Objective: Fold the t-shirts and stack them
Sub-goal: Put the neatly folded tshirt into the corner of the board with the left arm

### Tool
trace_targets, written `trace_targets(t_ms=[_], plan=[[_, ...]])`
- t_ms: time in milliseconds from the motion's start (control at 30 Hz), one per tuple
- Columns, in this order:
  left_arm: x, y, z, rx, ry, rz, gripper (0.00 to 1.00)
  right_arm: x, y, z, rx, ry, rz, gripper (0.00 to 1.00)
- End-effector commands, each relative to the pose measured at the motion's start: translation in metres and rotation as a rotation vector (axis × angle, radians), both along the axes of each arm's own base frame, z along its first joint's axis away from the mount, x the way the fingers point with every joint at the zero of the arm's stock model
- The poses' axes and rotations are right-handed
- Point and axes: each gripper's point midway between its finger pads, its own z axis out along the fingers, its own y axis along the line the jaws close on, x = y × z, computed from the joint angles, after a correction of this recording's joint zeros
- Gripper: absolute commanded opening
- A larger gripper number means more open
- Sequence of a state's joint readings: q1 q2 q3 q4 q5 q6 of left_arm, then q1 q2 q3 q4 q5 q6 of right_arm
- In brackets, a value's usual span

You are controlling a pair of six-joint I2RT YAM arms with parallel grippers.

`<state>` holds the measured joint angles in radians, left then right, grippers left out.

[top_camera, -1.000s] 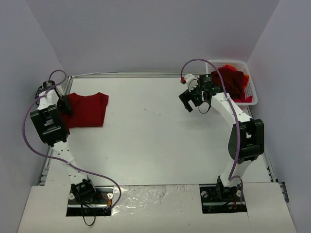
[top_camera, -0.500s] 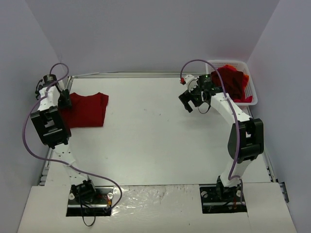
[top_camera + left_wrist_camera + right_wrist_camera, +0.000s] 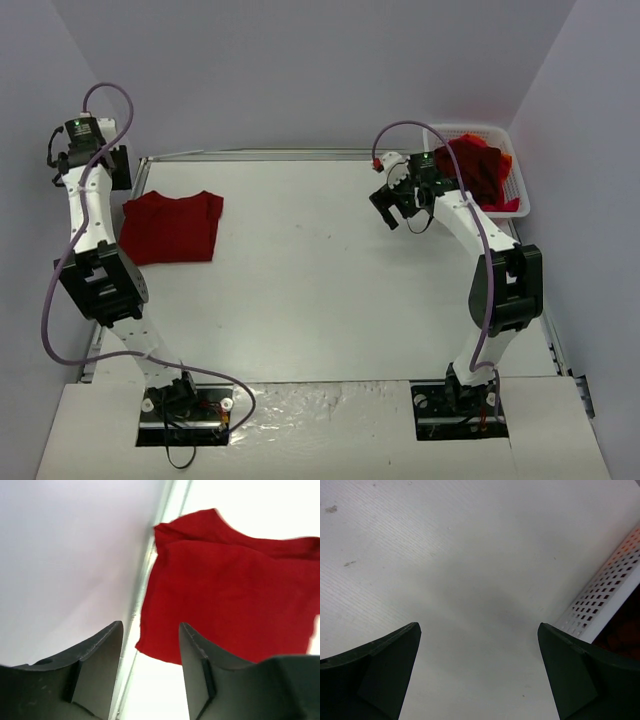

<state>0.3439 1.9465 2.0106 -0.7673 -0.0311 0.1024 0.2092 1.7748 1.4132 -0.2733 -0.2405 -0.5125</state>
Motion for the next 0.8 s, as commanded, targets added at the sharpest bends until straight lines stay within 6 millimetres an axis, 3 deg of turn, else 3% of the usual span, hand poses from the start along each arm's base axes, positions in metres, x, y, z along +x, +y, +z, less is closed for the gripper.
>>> trace_targets(t_ms=[0,33,67,100,133,167,200,233,267,333,367,433,500,533,767], plan=[[-0.022,-0.048,-0.01,-0.152,0.038,-0.155,0.45,0.017,-0.018,0.036,-0.04,-0.1,-0.097,1.0],[-0.023,-0.072,-0.017,-0.247,0.029,-0.236,0.44,0.021,-0.035,0.036,-0.099,-0.112,-0.176,1.0],[-0.029,-0.09,-0.018,-0.284,0.032,-0.306,0.44,0.024,-0.042,0.036,-0.118,-0.114,-0.211,1.0],[-0.039,-0.109,-0.035,-0.334,0.071,-0.371,0.44,0.027,-0.049,0.037,-0.129,-0.119,-0.235,1.0],[-0.043,-0.137,-0.04,-0.356,0.088,-0.464,0.44,0.028,-0.055,0.039,-0.124,-0.122,-0.258,1.0],[-0.048,-0.149,-0.031,-0.31,0.068,-0.528,0.45,0.028,-0.055,0.041,-0.075,-0.112,-0.251,1.0],[-0.06,-0.161,-0.052,-0.298,0.115,-0.544,0.47,0.029,-0.056,0.042,-0.052,-0.113,-0.263,1.0],[-0.058,-0.176,-0.035,-0.207,0.05,-0.588,0.49,0.029,-0.058,0.044,-0.026,-0.109,-0.304,1.0],[-0.06,-0.184,-0.033,-0.178,0.03,-0.6,0.51,0.025,-0.057,0.043,-0.018,-0.093,-0.305,1.0],[-0.064,-0.197,-0.035,-0.152,-0.03,-0.605,0.57,0.019,-0.054,0.04,0.006,-0.073,-0.316,1.0],[-0.07,-0.204,-0.02,-0.178,-0.097,-0.598,0.6,0.015,-0.052,0.044,0.034,-0.074,-0.33,1.0],[-0.078,-0.211,-0.011,-0.212,-0.169,-0.58,0.68,0.003,-0.053,0.037,0.034,-0.054,-0.329,1.0],[-0.084,-0.22,-0.007,-0.242,-0.198,-0.613,0.72,-0.004,-0.055,0.045,0.052,-0.085,-0.337,1.0],[-0.087,-0.221,-0.004,-0.232,-0.211,-0.623,0.75,-0.008,-0.058,0.041,0.054,-0.091,-0.344,1.0],[-0.094,-0.218,0.003,-0.182,-0.167,-0.605,0.8,-0.021,-0.087,0.066,0.126,-0.17,-0.396,1.0]])
